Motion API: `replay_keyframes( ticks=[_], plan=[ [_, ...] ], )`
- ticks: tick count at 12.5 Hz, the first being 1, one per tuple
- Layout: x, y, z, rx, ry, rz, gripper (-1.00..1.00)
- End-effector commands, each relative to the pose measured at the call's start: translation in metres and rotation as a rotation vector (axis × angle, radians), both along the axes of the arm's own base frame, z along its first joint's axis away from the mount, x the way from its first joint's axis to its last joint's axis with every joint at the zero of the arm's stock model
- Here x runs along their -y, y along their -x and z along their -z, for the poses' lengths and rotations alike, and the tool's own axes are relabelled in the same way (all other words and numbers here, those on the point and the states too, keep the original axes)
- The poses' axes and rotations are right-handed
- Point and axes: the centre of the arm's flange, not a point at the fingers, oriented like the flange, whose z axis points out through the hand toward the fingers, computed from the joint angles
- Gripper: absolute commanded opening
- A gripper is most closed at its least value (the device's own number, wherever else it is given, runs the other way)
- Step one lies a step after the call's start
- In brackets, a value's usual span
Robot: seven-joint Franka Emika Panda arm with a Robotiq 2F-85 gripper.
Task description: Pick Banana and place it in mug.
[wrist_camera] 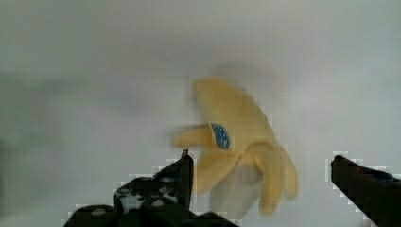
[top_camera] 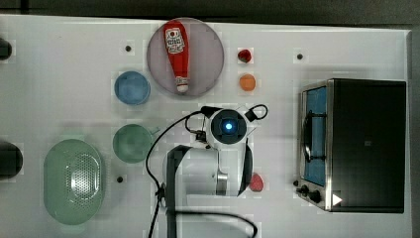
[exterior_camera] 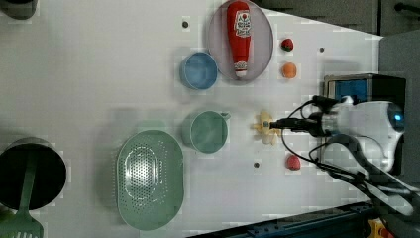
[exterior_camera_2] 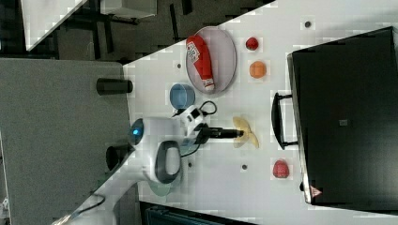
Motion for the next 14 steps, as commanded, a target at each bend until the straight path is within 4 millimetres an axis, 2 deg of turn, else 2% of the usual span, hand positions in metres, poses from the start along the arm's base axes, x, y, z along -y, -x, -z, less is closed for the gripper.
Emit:
replay_keyframes(
  ticks=[1, 3, 4, 9, 10, 11, 12, 14],
  plan=[
    [0.000, 0.007, 0.031, -0.012, -0.003, -0.088, 1.00],
    [0.000, 0.006, 0.045, 0.019, 0.002, -0.091, 1.00],
    [-0.002, 0.007, 0.048, 0.013, 0.001, -0.094, 0.93],
    [-0.001, 0.003, 0.041, 0.035, 0.002, -0.093, -0.43],
    [0.000, 0.001, 0.038, 0.042, 0.003, -0.091, -0.46],
    [0.002, -0.003, 0.027, 0.064, 0.005, -0.084, -0.46],
    [0.005, -0.012, -0.005, 0.117, 0.007, -0.074, -0.46],
    [0.007, -0.014, -0.065, 0.135, 0.000, -0.065, -0.46]
  ],
)
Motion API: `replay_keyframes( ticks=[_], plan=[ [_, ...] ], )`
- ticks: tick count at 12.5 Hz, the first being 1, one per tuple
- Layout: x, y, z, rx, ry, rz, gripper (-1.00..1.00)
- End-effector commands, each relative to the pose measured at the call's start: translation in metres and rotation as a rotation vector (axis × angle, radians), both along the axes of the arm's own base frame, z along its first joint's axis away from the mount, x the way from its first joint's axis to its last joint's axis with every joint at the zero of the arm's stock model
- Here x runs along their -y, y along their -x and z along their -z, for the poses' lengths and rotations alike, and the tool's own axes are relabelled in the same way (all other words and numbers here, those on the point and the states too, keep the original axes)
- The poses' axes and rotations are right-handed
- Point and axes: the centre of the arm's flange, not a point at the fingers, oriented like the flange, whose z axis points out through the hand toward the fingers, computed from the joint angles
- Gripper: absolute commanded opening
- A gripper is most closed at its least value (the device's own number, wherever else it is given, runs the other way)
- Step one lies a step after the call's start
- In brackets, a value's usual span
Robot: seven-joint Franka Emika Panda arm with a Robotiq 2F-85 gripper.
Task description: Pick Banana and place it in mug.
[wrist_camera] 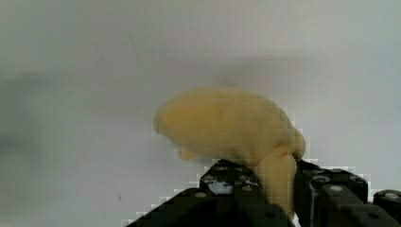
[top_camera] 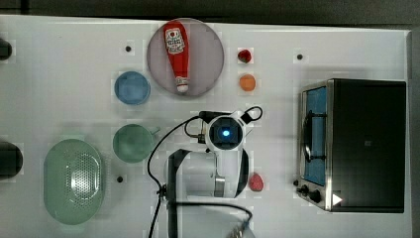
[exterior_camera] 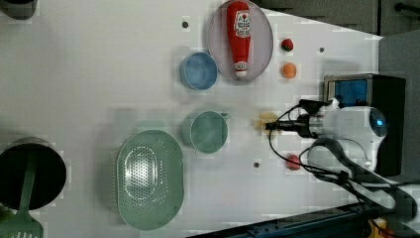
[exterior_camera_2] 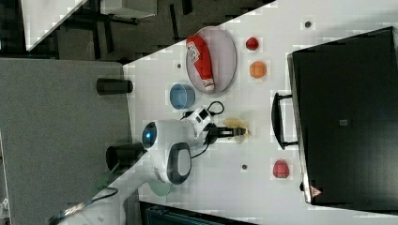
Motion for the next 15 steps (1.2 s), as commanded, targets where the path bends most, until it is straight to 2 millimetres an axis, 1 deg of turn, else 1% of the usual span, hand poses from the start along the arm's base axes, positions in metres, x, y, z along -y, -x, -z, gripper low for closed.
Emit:
replay_keyframes(
  ticks=[1, 2, 3, 4, 5, 6, 7, 8, 9, 10, 12, 13, 14, 15],
  plan=[
    [0.010, -0.025, -0.103, 0.131, 0.001, -0.020, -0.46],
    [0.009, -0.024, -0.148, 0.141, -0.005, -0.019, -0.46],
    [0.009, -0.022, -0.183, 0.149, -0.010, -0.019, -0.46],
    [0.008, -0.014, -0.219, 0.132, -0.016, -0.022, -0.46],
    [0.001, -0.008, -0.244, 0.101, -0.019, -0.025, -0.46],
    [-0.007, -0.002, -0.263, 0.070, -0.017, -0.016, -0.46],
    [-0.017, 0.003, -0.277, 0.052, -0.010, 0.007, -0.46],
    [-0.035, 0.006, -0.288, 0.051, 0.000, 0.021, -0.46],
    [-0.056, 0.009, -0.294, 0.055, 0.013, 0.026, -0.46],
    [-0.088, 0.013, -0.294, 0.058, 0.030, 0.021, -0.46],
    [-0.138, 0.023, -0.290, 0.057, 0.044, 0.036, -0.46],
    [-0.163, 0.031, -0.285, 0.047, 0.030, 0.080, -0.46],
    [-0.191, 0.042, -0.276, 0.020, 0.007, 0.162, -0.46],
    [-0.210, 0.051, -0.268, 0.007, -0.007, 0.221, -0.46]
  ],
)
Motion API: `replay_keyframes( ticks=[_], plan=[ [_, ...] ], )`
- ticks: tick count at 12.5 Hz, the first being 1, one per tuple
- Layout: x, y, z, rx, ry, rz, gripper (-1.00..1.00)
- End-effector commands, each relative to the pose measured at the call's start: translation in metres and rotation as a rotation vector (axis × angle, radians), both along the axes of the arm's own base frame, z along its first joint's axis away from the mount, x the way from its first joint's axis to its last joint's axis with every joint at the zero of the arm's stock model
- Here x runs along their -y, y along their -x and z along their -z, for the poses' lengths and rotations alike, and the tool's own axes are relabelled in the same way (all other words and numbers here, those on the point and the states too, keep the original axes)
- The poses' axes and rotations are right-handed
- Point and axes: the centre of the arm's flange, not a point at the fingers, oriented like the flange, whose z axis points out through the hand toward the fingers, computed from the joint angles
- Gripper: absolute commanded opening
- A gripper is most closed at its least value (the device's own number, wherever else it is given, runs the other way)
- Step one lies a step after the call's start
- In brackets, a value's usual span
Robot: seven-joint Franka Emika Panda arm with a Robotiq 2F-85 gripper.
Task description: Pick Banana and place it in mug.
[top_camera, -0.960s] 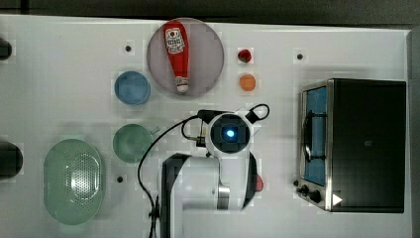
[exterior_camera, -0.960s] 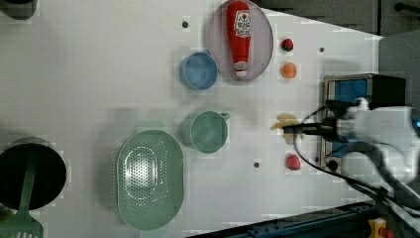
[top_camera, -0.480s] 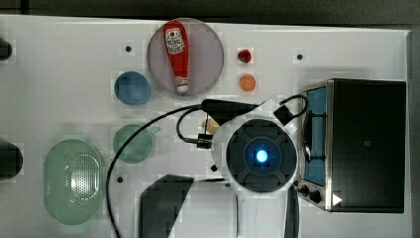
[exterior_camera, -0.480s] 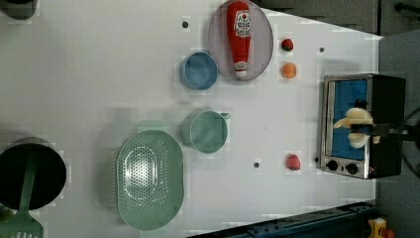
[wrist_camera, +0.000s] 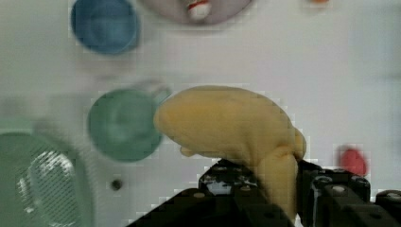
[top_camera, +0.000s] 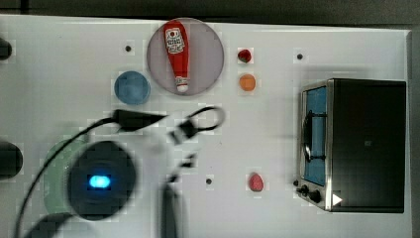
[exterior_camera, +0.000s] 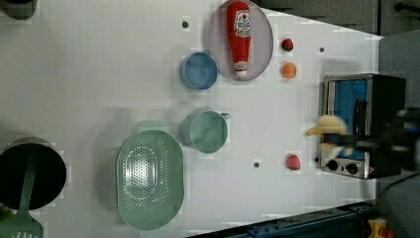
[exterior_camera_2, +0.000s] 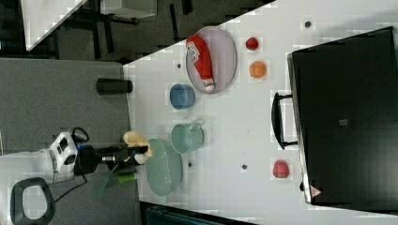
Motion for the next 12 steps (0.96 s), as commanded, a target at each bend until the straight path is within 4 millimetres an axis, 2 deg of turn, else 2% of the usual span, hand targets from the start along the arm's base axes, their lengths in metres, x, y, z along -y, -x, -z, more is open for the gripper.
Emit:
replay_keyframes(
  ticks=[1, 3, 4, 6, 7, 10, 12],
  plan=[
    [-0.077, 0.031, 0.045, -0.095, -0.026, 0.204, -0.46],
    [-0.098, 0.039, 0.071, -0.041, -0.032, 0.253, -0.46],
    [-0.101, 0.040, 0.088, -0.031, -0.038, 0.293, -0.46],
    [-0.101, 0.032, 0.120, -0.048, -0.050, 0.359, -0.46],
    [-0.105, 0.025, 0.146, -0.075, -0.057, 0.358, -0.46],
    [-0.112, 0.009, 0.183, -0.064, -0.100, 0.364, -0.46],
    [-0.104, -0.001, 0.190, -0.038, -0.096, 0.401, -0.46]
  ],
)
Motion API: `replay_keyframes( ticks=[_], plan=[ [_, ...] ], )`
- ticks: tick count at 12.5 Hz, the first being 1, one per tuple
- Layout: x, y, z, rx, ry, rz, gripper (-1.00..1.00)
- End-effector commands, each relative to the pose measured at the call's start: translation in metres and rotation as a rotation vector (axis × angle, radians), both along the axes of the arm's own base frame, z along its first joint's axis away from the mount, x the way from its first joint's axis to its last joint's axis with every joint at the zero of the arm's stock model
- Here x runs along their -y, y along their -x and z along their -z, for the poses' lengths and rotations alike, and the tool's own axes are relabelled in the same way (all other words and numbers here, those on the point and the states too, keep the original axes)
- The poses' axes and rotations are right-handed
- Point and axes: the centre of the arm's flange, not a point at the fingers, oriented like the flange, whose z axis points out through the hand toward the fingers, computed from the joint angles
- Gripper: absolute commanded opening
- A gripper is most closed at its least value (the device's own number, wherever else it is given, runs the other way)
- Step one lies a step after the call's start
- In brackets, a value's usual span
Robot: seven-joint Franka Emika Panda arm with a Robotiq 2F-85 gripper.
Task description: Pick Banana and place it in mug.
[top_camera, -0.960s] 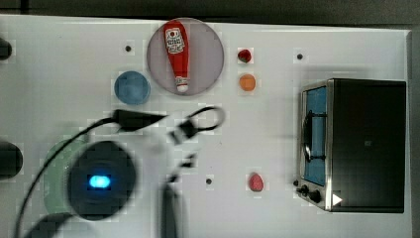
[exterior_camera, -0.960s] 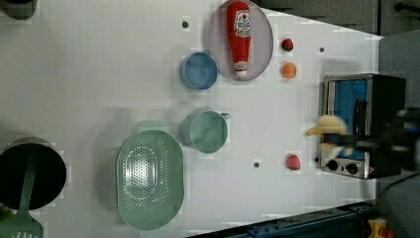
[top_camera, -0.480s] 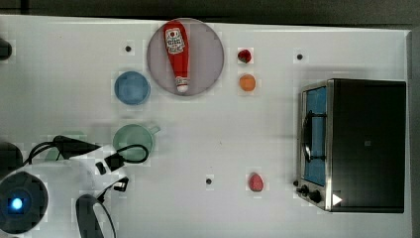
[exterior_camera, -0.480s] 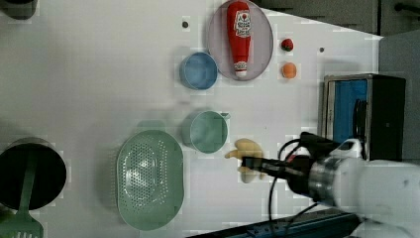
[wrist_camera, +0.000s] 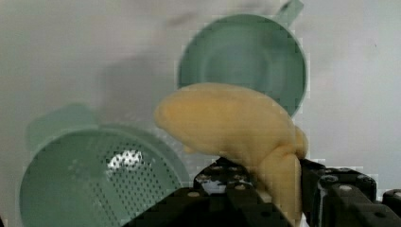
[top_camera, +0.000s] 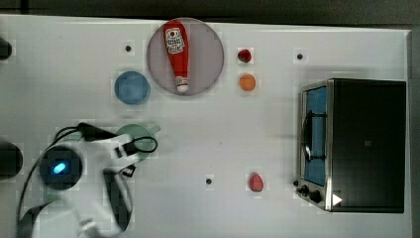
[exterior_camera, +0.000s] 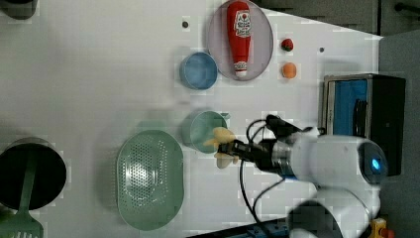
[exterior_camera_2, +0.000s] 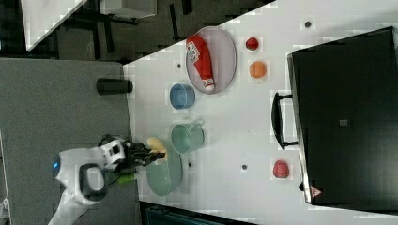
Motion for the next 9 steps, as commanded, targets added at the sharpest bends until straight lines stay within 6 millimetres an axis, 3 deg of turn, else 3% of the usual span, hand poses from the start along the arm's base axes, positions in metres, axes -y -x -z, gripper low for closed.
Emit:
replay_keyframes(
  ticks=[1, 3, 7, 9],
  plan=[
    [0.016, -0.011, -0.004, 0.040, 0.022, 0.122, -0.40],
    [0.019, -0.011, 0.004, 0.042, 0.036, 0.149, -0.01],
    [0.021, -0.014, 0.009, 0.043, 0.029, 0.156, 0.97],
    [0.026, -0.028, -0.010, 0.084, 0.004, 0.193, 1.00]
  ],
)
